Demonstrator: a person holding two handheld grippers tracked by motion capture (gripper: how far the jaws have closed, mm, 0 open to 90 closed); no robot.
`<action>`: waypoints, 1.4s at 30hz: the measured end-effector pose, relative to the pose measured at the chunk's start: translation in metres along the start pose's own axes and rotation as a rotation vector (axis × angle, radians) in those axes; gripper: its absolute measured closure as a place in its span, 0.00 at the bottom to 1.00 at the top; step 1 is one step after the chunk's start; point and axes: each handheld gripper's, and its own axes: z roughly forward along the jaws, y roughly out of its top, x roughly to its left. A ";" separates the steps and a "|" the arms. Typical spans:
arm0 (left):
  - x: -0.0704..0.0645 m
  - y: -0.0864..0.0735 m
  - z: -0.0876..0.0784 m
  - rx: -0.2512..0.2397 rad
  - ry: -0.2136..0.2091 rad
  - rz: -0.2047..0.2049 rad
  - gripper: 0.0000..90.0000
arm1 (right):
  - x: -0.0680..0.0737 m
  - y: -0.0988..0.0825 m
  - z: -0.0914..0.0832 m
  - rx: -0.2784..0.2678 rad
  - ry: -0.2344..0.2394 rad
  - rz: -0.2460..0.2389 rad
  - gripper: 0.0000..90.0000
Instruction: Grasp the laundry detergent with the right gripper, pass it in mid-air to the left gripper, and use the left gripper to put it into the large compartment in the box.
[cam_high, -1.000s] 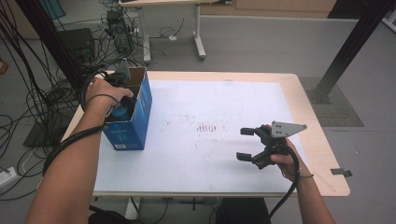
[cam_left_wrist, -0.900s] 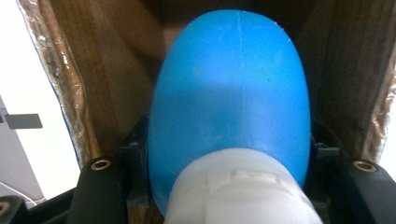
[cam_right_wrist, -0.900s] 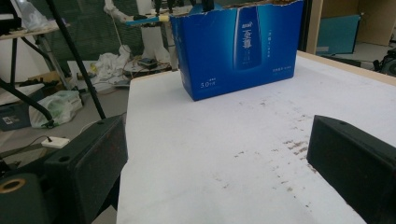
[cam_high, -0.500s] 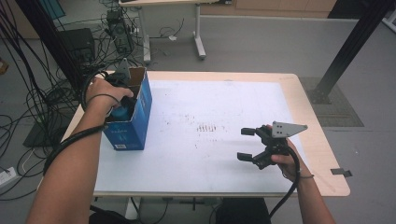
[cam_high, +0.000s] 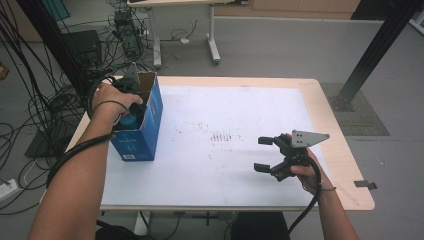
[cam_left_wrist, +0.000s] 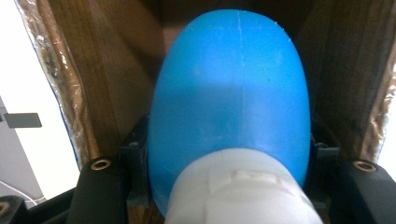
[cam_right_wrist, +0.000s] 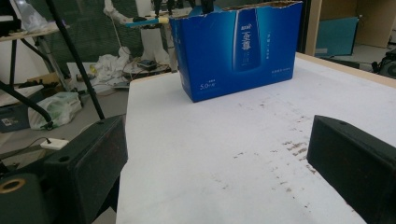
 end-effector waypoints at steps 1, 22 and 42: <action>0.000 0.000 0.000 0.000 0.000 -0.001 0.41 | 0.000 0.000 0.000 0.000 0.000 0.000 0.05; 0.001 -0.001 0.000 0.001 -0.004 -0.004 0.41 | 0.000 0.001 -0.001 -0.003 -0.001 -0.004 0.05; 0.002 -0.001 0.000 0.000 -0.010 -0.007 0.41 | 0.000 0.001 0.000 -0.001 0.000 -0.004 0.05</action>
